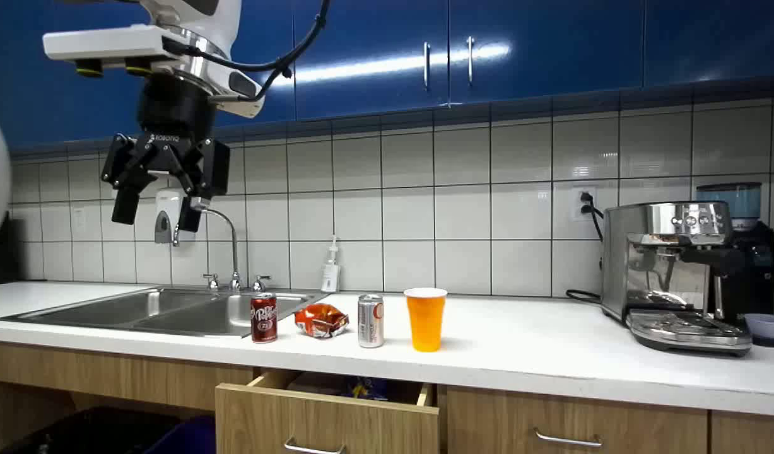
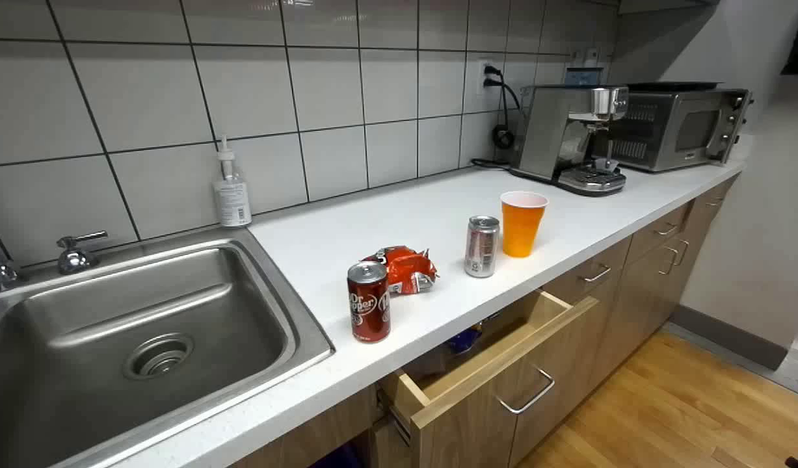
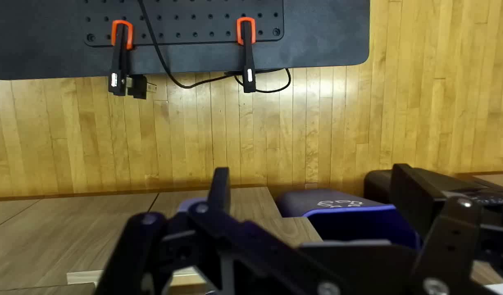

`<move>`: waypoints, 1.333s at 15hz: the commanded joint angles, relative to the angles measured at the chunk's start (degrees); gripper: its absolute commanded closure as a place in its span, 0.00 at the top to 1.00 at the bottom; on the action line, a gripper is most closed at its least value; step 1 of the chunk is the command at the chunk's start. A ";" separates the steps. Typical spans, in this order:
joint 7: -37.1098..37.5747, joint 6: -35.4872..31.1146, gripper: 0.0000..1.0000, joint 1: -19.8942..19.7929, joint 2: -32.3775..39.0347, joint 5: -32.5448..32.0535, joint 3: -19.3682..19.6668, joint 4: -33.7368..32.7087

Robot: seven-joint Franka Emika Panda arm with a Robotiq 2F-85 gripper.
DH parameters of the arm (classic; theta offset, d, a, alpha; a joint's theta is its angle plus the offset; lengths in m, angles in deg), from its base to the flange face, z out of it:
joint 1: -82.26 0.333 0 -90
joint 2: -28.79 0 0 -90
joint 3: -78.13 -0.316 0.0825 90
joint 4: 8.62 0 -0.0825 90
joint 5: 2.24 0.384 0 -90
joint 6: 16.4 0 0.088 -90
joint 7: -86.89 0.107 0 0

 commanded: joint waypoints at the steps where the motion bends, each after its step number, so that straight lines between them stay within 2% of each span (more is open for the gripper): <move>1: -0.38 0.14 1.00 -0.70 0.07 0.32 -0.55 -0.10; 7: -1.34 -5.04 1.00 -1.04 4.03 -2.11 -1.25 1.92; 13: -1.95 -15.29 1.00 -0.84 11.20 -6.94 -1.70 3.45; 20: -4.26 -27.15 1.00 -1.96 22.44 -12.99 -0.53 2.82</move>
